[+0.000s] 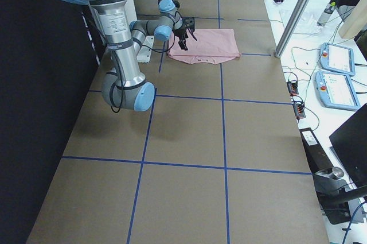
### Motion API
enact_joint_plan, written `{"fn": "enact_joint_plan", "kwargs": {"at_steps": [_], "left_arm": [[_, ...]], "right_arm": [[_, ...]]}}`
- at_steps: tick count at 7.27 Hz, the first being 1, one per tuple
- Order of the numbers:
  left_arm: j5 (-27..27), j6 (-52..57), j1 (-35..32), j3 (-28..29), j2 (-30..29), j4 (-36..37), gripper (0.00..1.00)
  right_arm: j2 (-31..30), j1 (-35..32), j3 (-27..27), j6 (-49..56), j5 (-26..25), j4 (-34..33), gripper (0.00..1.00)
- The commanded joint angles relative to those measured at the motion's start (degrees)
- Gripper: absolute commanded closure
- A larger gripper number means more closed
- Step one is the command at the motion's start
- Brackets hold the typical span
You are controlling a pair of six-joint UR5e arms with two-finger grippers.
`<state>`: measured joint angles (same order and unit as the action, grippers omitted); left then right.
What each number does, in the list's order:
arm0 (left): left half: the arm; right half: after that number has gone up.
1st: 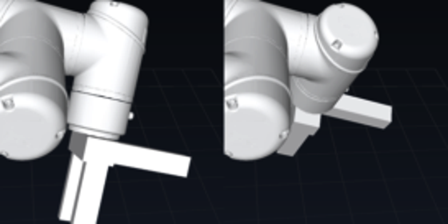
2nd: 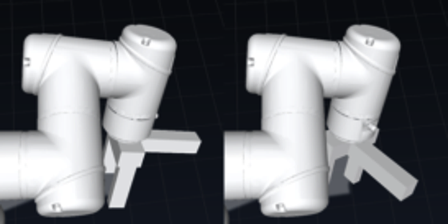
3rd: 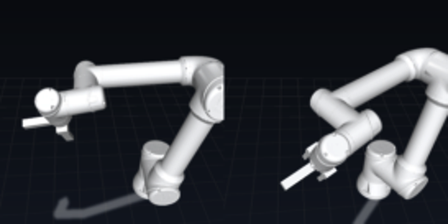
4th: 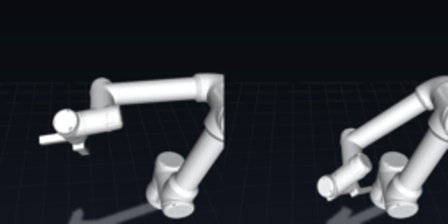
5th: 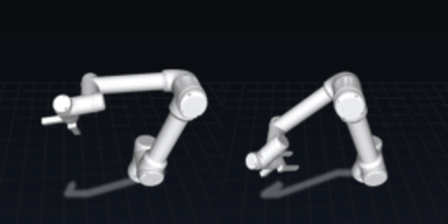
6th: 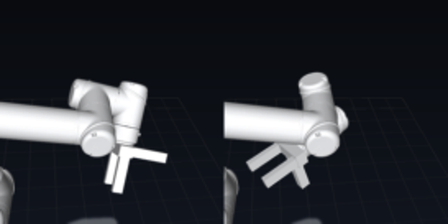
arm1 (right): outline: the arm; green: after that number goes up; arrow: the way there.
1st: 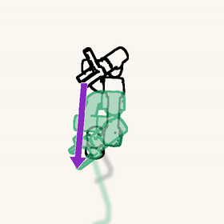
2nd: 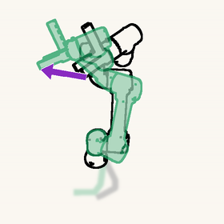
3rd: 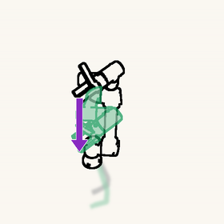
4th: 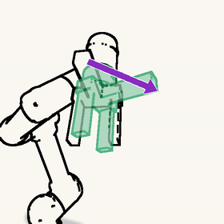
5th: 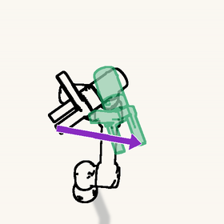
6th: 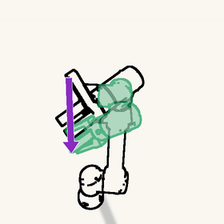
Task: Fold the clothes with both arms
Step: 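Move the right gripper down to the shirt's near edge beside the collar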
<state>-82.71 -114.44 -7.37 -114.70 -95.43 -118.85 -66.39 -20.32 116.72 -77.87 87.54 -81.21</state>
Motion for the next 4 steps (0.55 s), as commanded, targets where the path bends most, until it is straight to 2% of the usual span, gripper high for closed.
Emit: {"fn": "enact_joint_plan", "kwargs": {"at_steps": [1,2,3,4], "left_arm": [[0.0,0.0,0.7,0.0,-0.4,0.0,0.66],[0.0,0.0,1.2,0.0,-0.4,0.0,0.96],[0.1,0.1,1.6,-0.1,-0.3,0.1,1.00],[0.0,0.4,1.7,-0.4,-0.4,0.6,1.00]], "right_arm": [[-0.1,0.0,0.0,0.0,0.0,0.0,0.00],[-0.1,0.0,-0.1,0.0,0.0,0.0,0.00],[0.0,0.0,-0.7,-0.5,0.0,0.0,0.05],[0.1,0.4,-1.7,-4.9,-0.1,-0.1,0.22]]}}
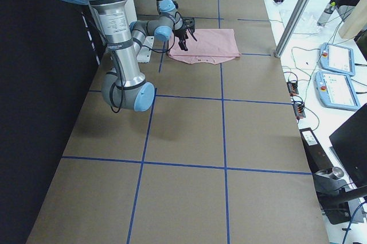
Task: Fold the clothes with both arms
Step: 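Move the right gripper down to the shirt's near edge beside the collar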
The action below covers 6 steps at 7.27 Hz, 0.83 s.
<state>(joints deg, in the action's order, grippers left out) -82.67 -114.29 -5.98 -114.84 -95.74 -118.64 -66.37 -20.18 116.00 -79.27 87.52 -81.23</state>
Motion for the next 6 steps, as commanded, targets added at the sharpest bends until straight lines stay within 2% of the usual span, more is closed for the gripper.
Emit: {"fn": "enact_joint_plan", "kwargs": {"at_steps": [1,2,3,4,5,6], "left_arm": [[0.0,0.6,0.3,-0.7,-0.1,1.2,1.00],[0.0,0.6,0.3,-0.7,-0.5,1.3,1.00],[0.0,0.7,0.3,-0.7,-0.5,1.3,1.00],[0.0,0.7,0.3,-0.6,-0.6,1.3,1.00],[0.0,0.7,0.3,-0.6,-0.8,1.3,1.00],[0.1,0.7,0.4,-0.5,-0.9,1.3,1.00]], "right_arm": [[1.5,0.5,-2.8,-6.7,0.0,-0.2,0.50],[4.0,0.8,-5.8,-9.5,0.0,-1.0,0.55],[6.9,1.3,-8.8,-9.8,0.1,-2.9,0.50],[7.4,2.6,-10.0,-9.8,0.1,-3.4,0.41],[7.9,3.8,-10.0,-9.8,0.1,-5.9,0.37],[8.4,5.4,-10.0,-9.9,0.0,-8.6,0.37]]}}
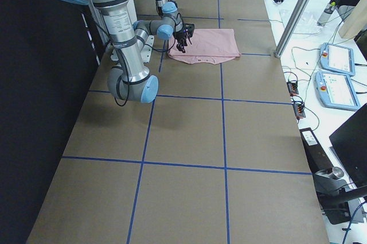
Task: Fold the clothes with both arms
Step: 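Move the right gripper down to the shirt's near edge beside the collar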
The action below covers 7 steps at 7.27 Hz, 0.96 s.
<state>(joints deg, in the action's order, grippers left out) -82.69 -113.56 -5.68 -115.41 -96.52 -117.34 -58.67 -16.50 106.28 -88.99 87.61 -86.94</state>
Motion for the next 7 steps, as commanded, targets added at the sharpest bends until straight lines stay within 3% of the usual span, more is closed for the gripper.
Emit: {"fn": "enact_joint_plan", "kwargs": {"at_steps": [1,7], "left_arm": [[0.2,0.0,0.1,0.2,-0.2,0.0,1.00],[0.2,0.4,0.1,-0.1,-0.2,0.0,1.00]], "right_arm": [[0.6,3.4,-0.4,-0.1,-0.2,-3.1,0.37],[0.7,7.0,-3.2,-2.4,-2.9,-3.3,0.43]]}}
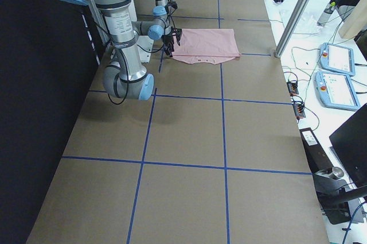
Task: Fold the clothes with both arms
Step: 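Move the right gripper down to the shirt's near edge beside the collar, then grasp the near edge of the shirt with both grippers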
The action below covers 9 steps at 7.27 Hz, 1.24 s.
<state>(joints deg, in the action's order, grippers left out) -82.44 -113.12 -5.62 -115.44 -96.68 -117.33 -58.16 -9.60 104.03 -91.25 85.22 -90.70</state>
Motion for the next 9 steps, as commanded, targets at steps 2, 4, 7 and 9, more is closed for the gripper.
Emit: {"fn": "enact_joint_plan", "kwargs": {"at_steps": [2,4,7,9], "left_arm": [[0.0,0.0,0.0,0.0,0.0,0.0,1.00],[0.0,0.0,-0.1,0.0,0.0,0.0,1.00],[0.0,0.0,-0.1,0.0,0.0,0.0,1.00],[0.0,0.0,-0.1,0.0,0.0,0.0,1.00]], "right_arm": [[0.2,0.1,-1.0,-0.5,-1.2,0.7,0.44],[0.2,0.1,-1.0,-0.8,-1.2,0.7,0.60],[0.2,0.4,-1.0,-1.4,-1.2,0.7,0.63],[0.2,0.5,-1.1,-1.4,-1.2,0.7,0.64]]}}
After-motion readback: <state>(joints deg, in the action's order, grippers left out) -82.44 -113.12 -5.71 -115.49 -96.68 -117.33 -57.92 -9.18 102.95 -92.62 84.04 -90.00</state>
